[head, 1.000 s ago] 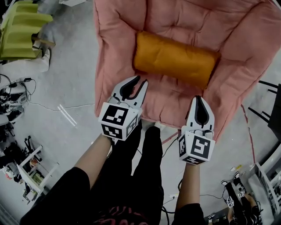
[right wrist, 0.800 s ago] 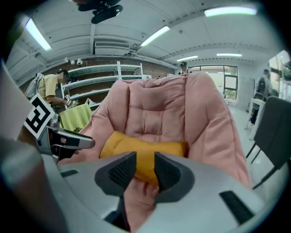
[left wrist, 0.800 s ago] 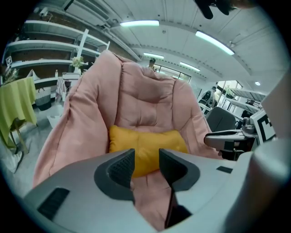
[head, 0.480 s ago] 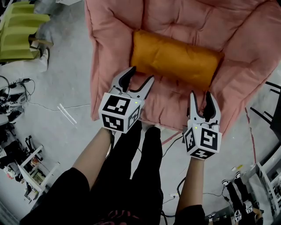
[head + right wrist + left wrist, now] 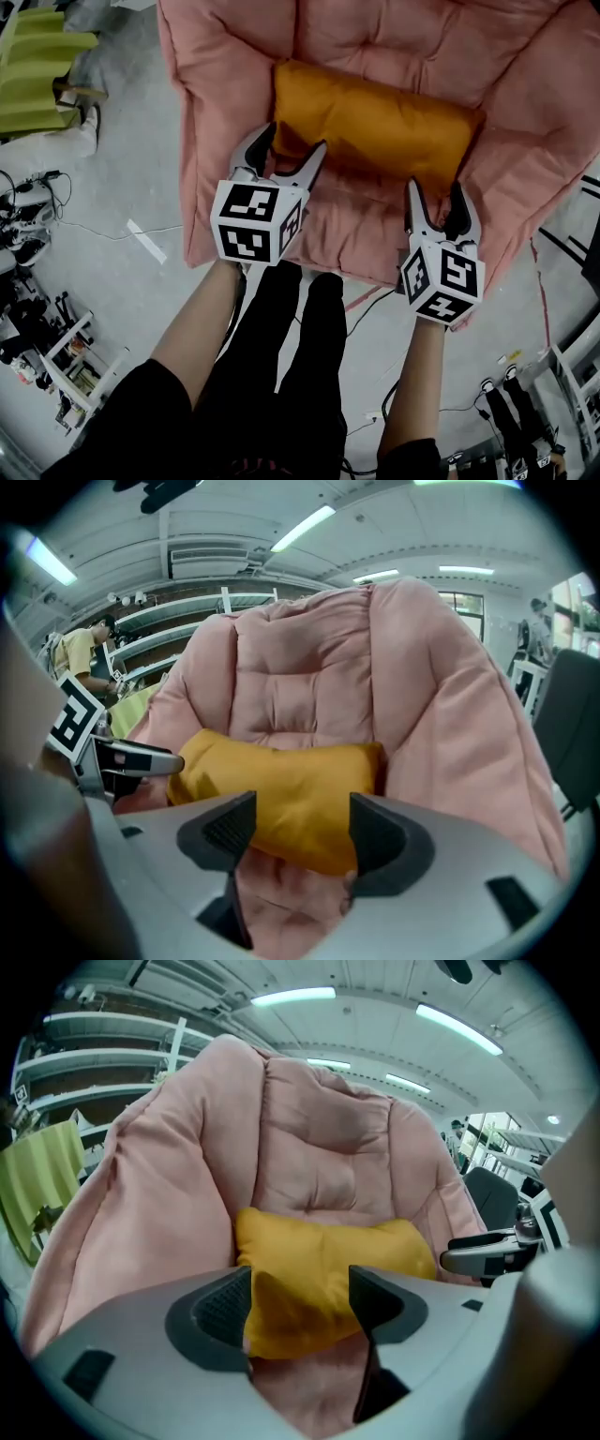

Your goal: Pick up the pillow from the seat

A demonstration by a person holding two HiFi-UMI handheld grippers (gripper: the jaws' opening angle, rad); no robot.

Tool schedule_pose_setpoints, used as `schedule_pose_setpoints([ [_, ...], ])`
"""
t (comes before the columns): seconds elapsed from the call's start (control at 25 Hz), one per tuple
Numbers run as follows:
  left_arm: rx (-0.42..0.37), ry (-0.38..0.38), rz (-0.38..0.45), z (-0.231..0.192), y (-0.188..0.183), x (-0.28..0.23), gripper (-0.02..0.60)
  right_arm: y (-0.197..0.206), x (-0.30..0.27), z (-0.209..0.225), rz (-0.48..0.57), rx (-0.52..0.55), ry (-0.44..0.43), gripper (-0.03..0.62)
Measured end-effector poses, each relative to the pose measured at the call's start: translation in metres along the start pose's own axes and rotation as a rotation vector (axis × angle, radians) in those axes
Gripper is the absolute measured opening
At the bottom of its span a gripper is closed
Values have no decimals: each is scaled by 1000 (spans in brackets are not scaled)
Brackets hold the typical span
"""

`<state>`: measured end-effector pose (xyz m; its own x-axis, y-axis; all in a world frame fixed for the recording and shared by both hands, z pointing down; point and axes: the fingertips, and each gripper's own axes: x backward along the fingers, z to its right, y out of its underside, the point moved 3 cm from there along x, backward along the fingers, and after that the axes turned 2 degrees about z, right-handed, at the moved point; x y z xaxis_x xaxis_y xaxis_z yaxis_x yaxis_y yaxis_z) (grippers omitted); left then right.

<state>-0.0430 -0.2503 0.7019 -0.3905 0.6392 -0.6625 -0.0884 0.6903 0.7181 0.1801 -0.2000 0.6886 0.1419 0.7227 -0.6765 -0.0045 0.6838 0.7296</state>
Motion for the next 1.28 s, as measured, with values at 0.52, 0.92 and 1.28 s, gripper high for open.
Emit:
schedule_pose_setpoints([
  [0.52,-35,-59,-44,-4,4,-30,319,8,-42,32,-57,-30,20,318],
  [0.92,-14,-51,-107,4,14,-53,328,19,-63,47,-131,-34,-12,330],
  [1.28,-46,-74,-91,-12,21,-65,328,25,-80,33,-112,-18,11,328],
])
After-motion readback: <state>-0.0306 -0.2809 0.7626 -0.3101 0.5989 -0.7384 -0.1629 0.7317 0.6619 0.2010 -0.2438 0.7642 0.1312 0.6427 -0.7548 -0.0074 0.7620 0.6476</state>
